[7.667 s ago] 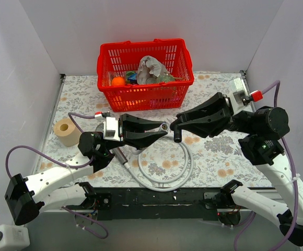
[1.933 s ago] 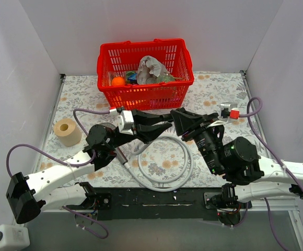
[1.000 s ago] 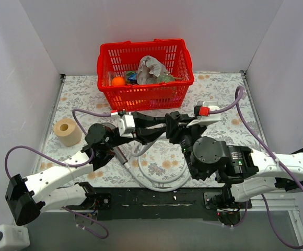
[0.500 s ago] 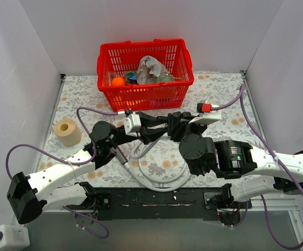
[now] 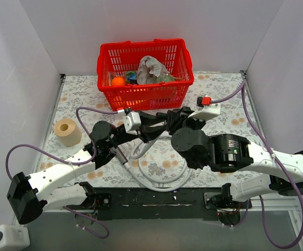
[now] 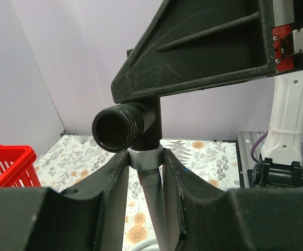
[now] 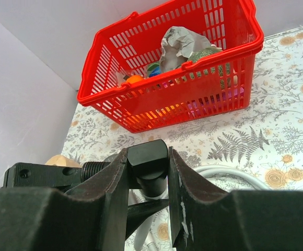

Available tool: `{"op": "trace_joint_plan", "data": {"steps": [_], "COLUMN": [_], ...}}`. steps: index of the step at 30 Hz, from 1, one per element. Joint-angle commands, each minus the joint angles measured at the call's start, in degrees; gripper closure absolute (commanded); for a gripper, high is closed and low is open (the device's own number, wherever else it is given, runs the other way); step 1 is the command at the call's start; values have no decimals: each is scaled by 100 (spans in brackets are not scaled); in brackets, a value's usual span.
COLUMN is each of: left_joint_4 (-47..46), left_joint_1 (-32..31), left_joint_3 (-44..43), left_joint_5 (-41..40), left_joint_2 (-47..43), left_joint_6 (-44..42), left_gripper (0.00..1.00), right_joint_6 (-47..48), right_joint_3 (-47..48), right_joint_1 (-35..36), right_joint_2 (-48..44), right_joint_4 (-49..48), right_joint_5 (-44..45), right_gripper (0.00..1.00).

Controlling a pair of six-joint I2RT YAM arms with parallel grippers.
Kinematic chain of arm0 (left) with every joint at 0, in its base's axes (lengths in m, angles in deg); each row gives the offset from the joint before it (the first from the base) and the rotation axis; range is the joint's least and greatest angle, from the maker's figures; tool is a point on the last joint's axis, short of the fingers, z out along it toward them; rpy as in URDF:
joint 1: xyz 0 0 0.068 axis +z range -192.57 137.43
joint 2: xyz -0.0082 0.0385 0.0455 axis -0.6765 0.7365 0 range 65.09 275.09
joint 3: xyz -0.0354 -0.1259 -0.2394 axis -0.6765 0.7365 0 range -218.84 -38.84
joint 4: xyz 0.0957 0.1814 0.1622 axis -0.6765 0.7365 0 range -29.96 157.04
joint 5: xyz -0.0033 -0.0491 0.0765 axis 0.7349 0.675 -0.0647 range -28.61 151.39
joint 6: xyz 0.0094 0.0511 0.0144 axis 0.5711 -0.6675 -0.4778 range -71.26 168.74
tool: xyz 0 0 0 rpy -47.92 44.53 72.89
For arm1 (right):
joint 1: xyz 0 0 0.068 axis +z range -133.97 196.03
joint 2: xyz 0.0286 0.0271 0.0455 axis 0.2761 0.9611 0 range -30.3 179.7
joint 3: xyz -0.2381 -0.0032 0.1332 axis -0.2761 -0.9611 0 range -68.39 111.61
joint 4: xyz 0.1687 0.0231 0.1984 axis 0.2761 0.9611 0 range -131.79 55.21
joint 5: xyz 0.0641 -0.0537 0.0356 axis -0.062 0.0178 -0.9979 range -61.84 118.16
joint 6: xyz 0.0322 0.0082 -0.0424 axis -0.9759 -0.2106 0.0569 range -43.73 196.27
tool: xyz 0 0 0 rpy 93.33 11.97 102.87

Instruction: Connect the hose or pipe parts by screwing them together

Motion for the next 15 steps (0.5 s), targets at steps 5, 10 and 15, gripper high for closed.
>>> {"op": "trace_joint_plan", "data": {"steps": [5, 10, 15], "left_joint_4": [-1717, -1690, -1655], "left_joint_1": [-57, -57, -57], "left_joint_3": [-409, -383, -356], "left_joint_5": [-392, -418, -418], "left_joint_2": [-354, -398, -424], "left_joint_6": [-262, -254, -254], "left_gripper": [100, 100, 100], "right_joint_6": [-744, -903, -859], "right_joint_3": [-19, -159, -203], "right_joint_1": [-18, -71, -89], "right_joint_2": [674, 551, 455], "right_joint_4": [1087, 966, 894], "right_joint_5": [-1386, -1456, -1491], "right_gripper": [99, 78, 62]}}
